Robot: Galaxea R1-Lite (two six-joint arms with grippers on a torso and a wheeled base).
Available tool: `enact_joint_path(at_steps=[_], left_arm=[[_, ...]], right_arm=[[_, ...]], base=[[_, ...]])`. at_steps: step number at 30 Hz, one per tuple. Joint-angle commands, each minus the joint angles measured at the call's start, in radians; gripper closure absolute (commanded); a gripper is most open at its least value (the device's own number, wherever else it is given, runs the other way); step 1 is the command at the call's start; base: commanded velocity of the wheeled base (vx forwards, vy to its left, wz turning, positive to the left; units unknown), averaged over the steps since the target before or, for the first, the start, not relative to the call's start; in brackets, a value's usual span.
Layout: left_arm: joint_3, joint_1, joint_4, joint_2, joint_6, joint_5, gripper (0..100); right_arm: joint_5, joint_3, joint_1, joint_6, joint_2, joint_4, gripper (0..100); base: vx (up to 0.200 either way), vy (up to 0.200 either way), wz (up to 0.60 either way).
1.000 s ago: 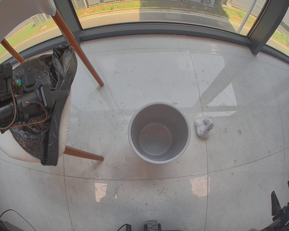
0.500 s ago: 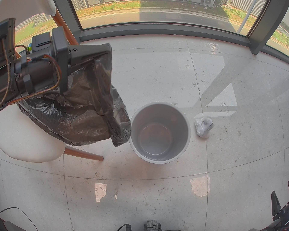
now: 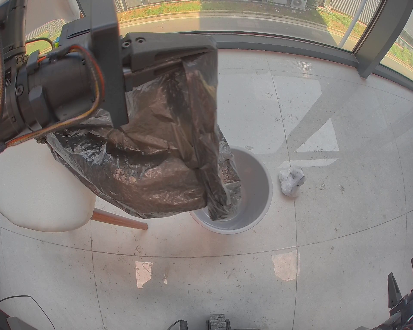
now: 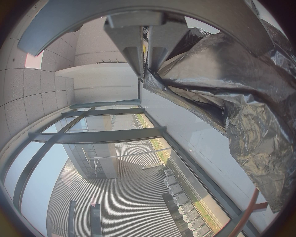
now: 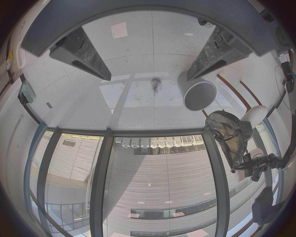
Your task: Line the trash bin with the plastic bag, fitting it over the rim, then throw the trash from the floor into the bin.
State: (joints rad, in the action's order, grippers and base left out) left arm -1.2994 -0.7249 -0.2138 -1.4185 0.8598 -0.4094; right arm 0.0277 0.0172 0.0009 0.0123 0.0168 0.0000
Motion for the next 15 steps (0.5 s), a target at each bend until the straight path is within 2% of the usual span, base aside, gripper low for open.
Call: enact_joint_path(at_steps=[1, 11, 15], left_arm=[[-0.018, -0.064, -0.002, -0.033, 0.001, 0.0, 100], [-0.063, -0.223, -0.01, -0.128, 0.005, 0.0, 100], [-0.106, -0.26, -0.01, -0.171, 0.008, 0.0, 100]], right_arm=[[0.0, -0.017, 0.001, 0.0, -0.012, 0.0, 0], [0.001, -0.017, 0.001, 0.001, -0.012, 0.0, 0], [0.001, -0.017, 0.001, 0.001, -0.012, 0.0, 0]], base=[[0.0, 0.0, 0.0], [0.0, 0.0, 0.0], [0.0, 0.0, 0.0]])
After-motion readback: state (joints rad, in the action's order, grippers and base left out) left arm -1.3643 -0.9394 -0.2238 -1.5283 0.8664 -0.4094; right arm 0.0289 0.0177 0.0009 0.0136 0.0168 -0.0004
